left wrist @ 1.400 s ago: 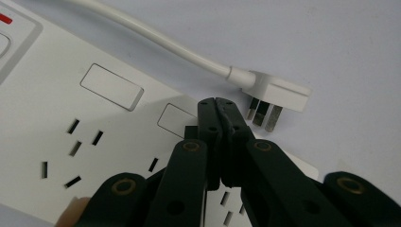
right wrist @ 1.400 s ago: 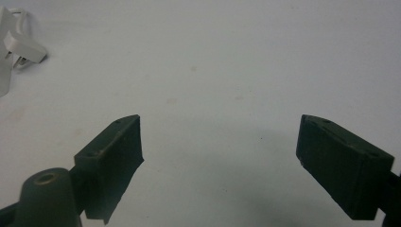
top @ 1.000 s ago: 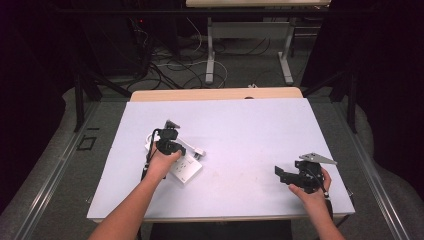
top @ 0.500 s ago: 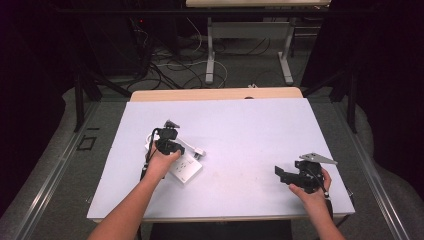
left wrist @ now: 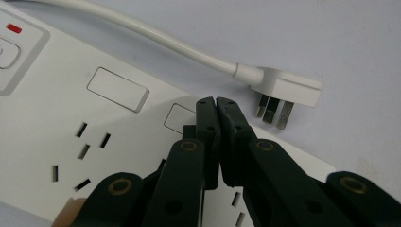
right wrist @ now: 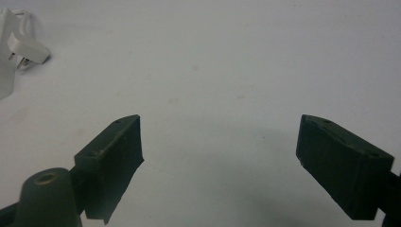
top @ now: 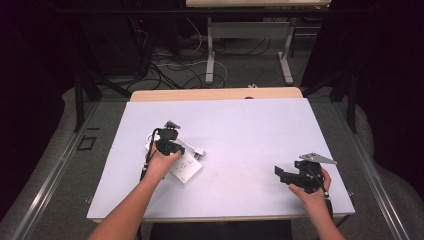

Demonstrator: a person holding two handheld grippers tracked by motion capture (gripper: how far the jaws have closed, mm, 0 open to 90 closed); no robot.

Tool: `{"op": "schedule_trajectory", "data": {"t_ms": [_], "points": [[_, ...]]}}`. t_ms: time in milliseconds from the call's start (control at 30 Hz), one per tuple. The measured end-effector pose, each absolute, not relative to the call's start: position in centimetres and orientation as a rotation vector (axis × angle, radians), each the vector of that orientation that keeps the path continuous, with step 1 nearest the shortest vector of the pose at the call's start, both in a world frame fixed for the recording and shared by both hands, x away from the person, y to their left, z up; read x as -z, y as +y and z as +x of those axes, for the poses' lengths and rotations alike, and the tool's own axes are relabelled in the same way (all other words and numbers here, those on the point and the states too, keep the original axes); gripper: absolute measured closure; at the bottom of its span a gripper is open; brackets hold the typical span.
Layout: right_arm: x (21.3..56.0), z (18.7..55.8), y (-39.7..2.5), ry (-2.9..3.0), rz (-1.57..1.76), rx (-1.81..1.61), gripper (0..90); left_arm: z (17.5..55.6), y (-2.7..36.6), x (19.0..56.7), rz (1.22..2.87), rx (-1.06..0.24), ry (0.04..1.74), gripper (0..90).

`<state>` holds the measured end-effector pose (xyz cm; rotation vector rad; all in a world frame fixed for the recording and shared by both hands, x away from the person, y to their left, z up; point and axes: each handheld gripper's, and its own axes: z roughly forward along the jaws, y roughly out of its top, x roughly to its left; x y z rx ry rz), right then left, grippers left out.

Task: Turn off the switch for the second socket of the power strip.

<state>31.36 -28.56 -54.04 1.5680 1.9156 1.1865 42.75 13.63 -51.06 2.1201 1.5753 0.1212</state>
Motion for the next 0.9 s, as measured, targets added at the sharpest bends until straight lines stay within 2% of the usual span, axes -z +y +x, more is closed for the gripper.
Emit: {"op": "schedule_trajectory", "data": {"t_ms": [500, 900], "points": [[54.04, 31.39, -28.57, 1.919, 1.562, -1.186, 14.7, 42.78, 14.1, 51.44, 2.107, -0.091, 1.561, 89.9], [54.08, 31.43, -28.6, 1.919, 1.567, -1.186, 14.7, 42.59, 13.88, 51.51, 2.097, -0.12, 1.562, 89.6]]}}
